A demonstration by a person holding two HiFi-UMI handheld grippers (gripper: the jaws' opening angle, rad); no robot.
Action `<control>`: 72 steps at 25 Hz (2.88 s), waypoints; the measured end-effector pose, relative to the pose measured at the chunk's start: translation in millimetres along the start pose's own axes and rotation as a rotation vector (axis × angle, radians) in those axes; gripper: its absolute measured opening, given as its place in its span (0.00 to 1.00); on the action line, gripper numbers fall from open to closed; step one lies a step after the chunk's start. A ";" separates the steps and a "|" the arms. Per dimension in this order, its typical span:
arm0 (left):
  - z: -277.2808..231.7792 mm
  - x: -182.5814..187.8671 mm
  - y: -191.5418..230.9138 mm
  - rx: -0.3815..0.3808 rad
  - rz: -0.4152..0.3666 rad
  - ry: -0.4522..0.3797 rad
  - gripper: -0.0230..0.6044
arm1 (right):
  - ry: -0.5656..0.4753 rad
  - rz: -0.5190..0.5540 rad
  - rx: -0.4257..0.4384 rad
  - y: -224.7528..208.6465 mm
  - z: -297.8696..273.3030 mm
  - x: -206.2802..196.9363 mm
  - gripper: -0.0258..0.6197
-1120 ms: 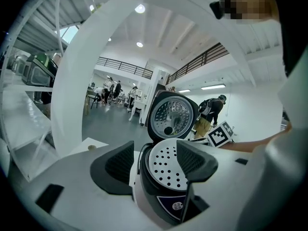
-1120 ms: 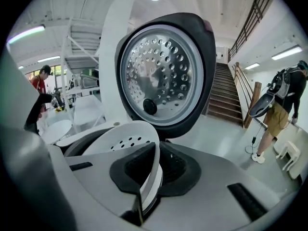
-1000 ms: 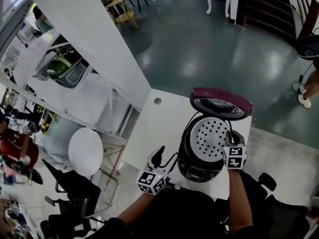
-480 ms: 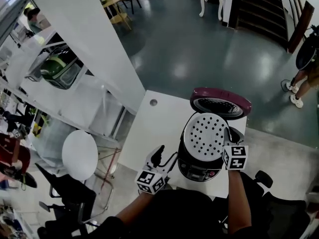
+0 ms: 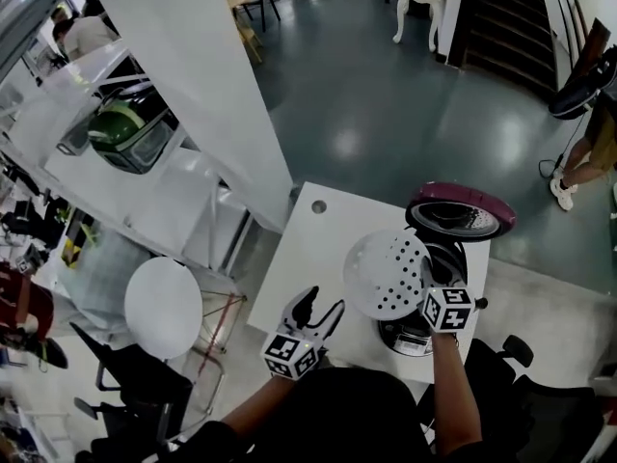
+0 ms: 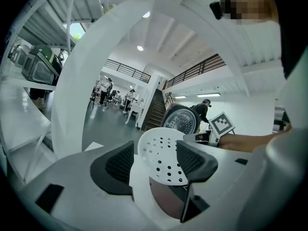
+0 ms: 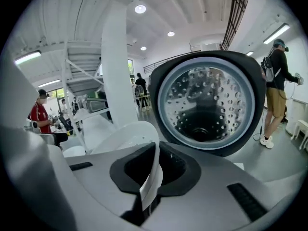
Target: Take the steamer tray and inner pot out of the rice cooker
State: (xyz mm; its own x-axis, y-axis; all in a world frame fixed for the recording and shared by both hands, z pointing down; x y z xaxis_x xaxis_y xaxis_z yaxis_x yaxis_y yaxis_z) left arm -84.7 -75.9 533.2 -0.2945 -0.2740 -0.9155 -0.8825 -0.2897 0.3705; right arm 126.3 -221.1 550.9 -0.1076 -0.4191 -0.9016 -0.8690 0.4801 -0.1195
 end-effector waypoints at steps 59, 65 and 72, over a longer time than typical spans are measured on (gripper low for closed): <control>89.6 16.4 229.5 0.022 0.129 0.075 0.44 | 0.168 -0.444 -0.178 148.5 -211.4 -256.1 0.07; 93.9 15.9 228.3 0.000 0.128 0.075 0.44 | 0.105 -0.352 -0.202 144.0 -197.6 -217.0 0.09; 81.7 25.1 209.7 -0.072 0.149 0.067 0.37 | -0.020 -0.279 -0.039 186.0 -167.7 -133.5 0.11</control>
State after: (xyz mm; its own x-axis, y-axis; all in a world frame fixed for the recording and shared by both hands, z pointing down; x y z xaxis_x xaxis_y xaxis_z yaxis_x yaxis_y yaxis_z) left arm -307.2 -68.6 575.1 -0.3928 -0.3789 -0.8379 -0.8017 -0.3053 0.5139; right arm -101.9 -205.1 718.8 0.1473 -0.5155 -0.8441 -0.8817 0.3183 -0.3483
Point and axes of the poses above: the fingertips, and each gripper's own axes: z backward along the fingers, y to its left, x out of its top, the point moved 1 cm from there along z, backward along the fingers, and after that the axes turned 5 degrees about -y, right-handed, at the moved point
